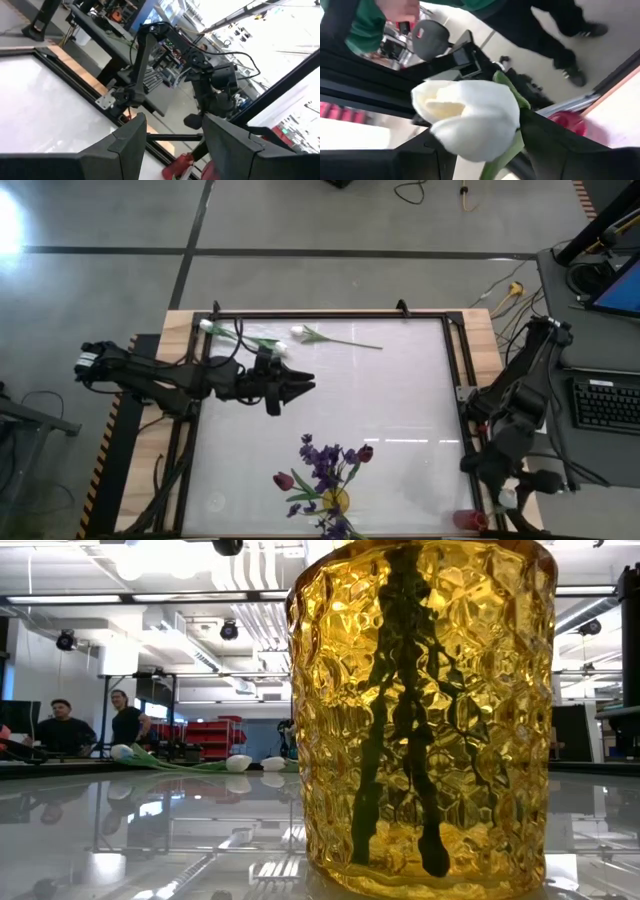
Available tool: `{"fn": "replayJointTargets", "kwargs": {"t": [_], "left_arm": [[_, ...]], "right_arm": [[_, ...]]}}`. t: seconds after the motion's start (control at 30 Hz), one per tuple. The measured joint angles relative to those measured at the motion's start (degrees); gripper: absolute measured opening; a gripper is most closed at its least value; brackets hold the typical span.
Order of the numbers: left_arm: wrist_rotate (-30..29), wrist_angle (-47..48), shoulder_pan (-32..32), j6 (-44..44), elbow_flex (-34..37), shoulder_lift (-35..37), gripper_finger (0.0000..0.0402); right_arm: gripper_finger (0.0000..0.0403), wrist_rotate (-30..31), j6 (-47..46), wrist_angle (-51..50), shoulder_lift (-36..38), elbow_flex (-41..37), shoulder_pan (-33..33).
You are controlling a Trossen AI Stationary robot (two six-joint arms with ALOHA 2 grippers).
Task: Sort flowers into vase by color
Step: Put the white flower into the red vase
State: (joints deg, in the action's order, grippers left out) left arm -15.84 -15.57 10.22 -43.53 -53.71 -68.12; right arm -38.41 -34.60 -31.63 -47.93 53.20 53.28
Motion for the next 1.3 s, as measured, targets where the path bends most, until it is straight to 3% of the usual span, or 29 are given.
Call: {"fn": "replayJointTargets", "kwargs": {"t": [0.23, 0.33, 0.7, 0.87, 1.13, 1.3], "left_arm": [[0.17, -1.47, 0.24, -4.55, 0.00, -1.62, 0.0185], [3.15, -1.22, 0.33, -5.41, 0.00, -3.03, 0.0185], [5.87, -1.00, 0.35, -5.10, 0.00, -7.94, 0.0185], [9.57, -1.07, 0.31, -5.95, 0.00, -8.25, 0.0185], [8.81, 2.06, 0.17, -6.56, 0.00, -5.86, 0.0183], [7.51, 4.41, 0.16, -6.61, 0.00, -5.44, 0.0171]], "right_arm": [[0.0188, -2.97, -8.25, -2.21, 0.69, 1.90, 0.00], [0.0187, -3.52, -8.90, -3.32, 0.62, 3.13, -0.02], [0.0191, 2.45, -5.01, -8.43, -2.31, 3.64, 0.09], [0.0216, 2.44, -4.48, -10.17, -3.72, 3.64, 0.43], [0.0281, -0.17, -3.78, -10.25, -2.92, 3.86, 0.39], [0.0301, -0.60, -5.29, -10.12, -2.09, 6.67, 0.35]]}}
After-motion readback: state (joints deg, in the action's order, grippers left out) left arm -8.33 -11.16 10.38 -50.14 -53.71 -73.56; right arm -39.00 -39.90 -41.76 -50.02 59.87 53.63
